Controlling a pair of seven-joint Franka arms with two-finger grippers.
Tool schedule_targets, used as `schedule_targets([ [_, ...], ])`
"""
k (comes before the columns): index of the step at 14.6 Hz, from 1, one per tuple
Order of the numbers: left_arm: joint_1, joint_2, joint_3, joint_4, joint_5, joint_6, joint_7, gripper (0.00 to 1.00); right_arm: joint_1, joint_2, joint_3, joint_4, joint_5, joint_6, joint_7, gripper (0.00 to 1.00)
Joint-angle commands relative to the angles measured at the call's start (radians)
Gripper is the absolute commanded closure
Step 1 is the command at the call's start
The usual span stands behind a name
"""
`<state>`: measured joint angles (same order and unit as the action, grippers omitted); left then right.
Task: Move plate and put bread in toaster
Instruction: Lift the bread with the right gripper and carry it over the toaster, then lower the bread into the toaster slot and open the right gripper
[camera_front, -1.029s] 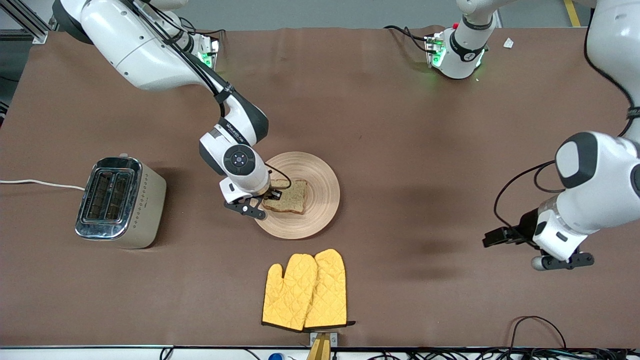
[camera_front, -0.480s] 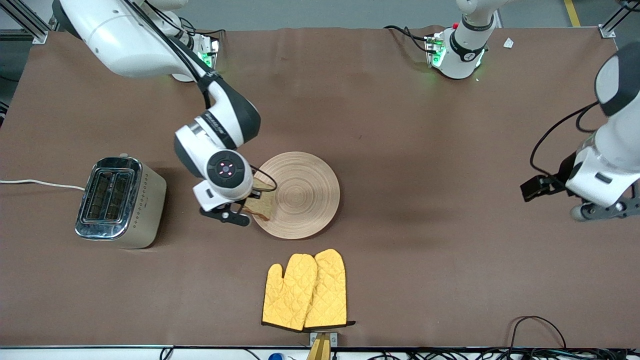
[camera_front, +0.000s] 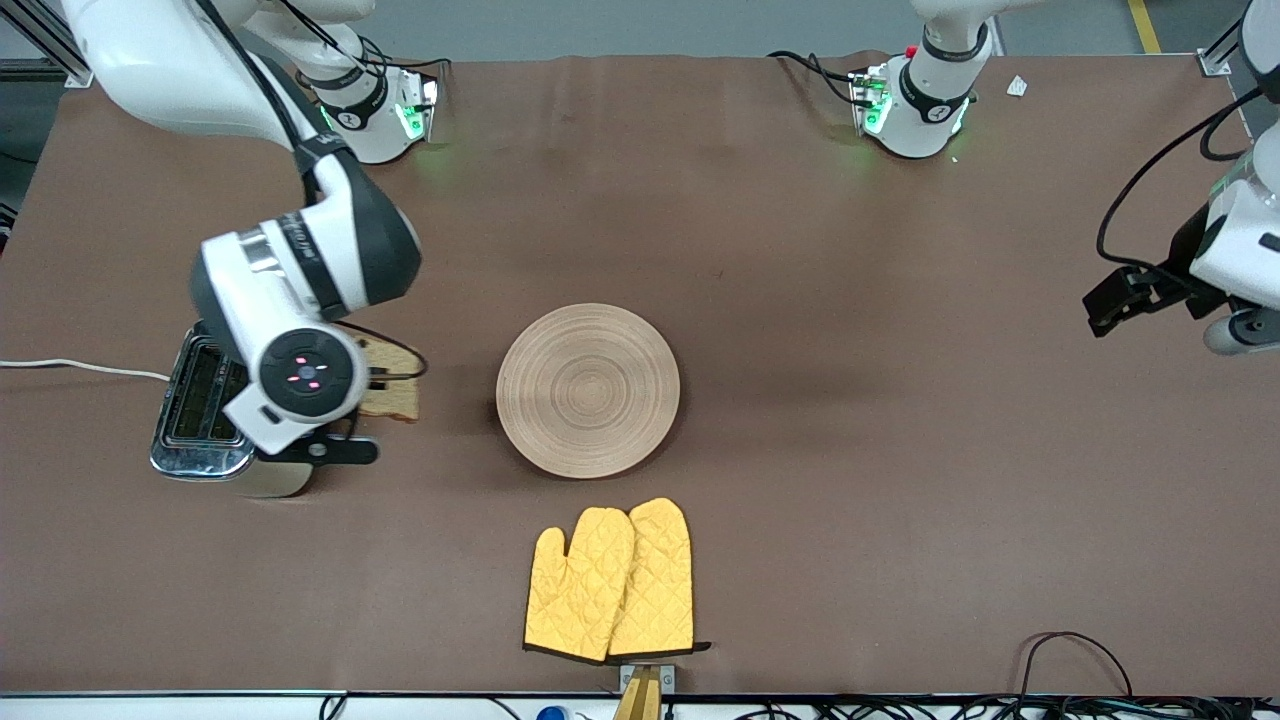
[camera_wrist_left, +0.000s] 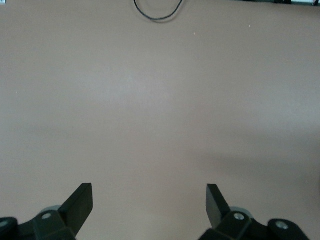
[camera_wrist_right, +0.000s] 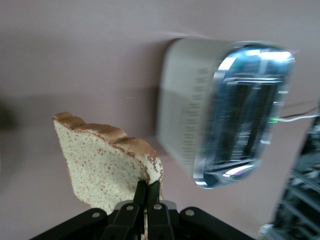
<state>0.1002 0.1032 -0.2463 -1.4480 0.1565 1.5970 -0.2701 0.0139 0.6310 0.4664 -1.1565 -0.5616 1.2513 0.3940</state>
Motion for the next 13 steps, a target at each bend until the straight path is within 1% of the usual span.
schedule_targets([
  [1, -0.088, -0.062, 0.13, -0.049, -0.067, -0.035, 0.061, 0.0, 0.003, -0.074, -0.104, -0.022, -0.032, -0.044, -0.166, 1.0],
  [3, -0.105, -0.103, 0.156, -0.08, -0.098, -0.046, 0.101, 0.0, 0.006, -0.114, -0.181, -0.025, -0.066, -0.046, -0.297, 1.0],
  [4, -0.108, -0.12, 0.156, -0.089, -0.098, -0.064, 0.101, 0.0, 0.006, -0.126, -0.199, -0.031, -0.089, -0.046, -0.319, 1.0],
  [6, -0.114, -0.128, 0.154, -0.091, -0.097, -0.107, 0.103, 0.0, 0.002, -0.129, -0.219, -0.041, -0.132, -0.044, -0.322, 1.0],
  [8, -0.109, -0.126, 0.147, -0.072, -0.098, -0.118, 0.103, 0.0, 0.001, -0.123, -0.248, -0.072, -0.155, -0.021, -0.316, 1.0],
  [10, -0.111, -0.122, 0.144, -0.071, -0.098, -0.118, 0.103, 0.0, 0.001, -0.123, -0.265, -0.118, -0.175, 0.042, -0.304, 0.99],
  [11, -0.112, -0.123, 0.142, -0.072, -0.1, -0.118, 0.103, 0.0, 0.001, -0.122, -0.293, -0.14, -0.181, 0.077, -0.301, 0.99],
  [13, -0.111, -0.123, 0.133, -0.072, -0.104, -0.121, 0.103, 0.0, 0.001, -0.122, -0.305, -0.155, -0.176, 0.099, -0.285, 0.99],
])
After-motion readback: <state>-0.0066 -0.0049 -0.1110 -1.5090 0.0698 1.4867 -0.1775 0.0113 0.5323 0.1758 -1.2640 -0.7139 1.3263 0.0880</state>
